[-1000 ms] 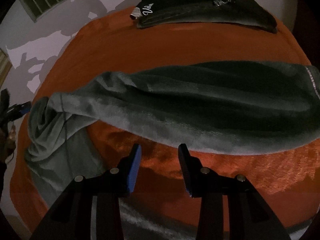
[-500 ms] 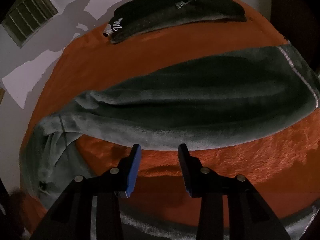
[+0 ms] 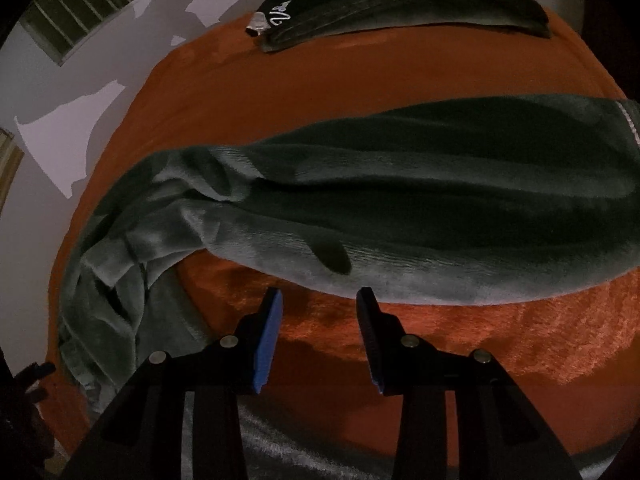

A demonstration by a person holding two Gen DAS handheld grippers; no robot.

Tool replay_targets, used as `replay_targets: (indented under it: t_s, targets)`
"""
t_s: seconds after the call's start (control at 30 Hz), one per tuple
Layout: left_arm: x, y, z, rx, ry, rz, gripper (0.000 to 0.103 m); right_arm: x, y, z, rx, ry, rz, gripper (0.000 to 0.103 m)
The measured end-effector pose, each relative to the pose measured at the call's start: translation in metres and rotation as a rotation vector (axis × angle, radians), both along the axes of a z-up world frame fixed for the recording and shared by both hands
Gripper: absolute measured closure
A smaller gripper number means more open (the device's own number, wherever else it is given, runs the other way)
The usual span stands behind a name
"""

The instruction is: Fold clothes

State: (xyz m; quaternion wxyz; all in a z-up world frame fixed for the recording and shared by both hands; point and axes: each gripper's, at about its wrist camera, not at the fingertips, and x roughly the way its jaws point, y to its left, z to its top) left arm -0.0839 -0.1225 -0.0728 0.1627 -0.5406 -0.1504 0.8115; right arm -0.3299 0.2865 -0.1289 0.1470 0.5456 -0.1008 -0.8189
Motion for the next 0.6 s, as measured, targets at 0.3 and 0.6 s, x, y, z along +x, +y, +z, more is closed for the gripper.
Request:
replay_targets:
  t_s: [0.3,0.6]
  targets:
    - [-0.054,0.000,-0.043,0.236,-0.211,0.064,0.098,0.016,0.039,0.005,0.009,-0.006,-0.089,0.066]
    - [-0.141,-0.091,0.064,0.126,0.059,0.204,0.097,0.023,0.058,0.010,0.020,-0.003,-0.113,0.066]
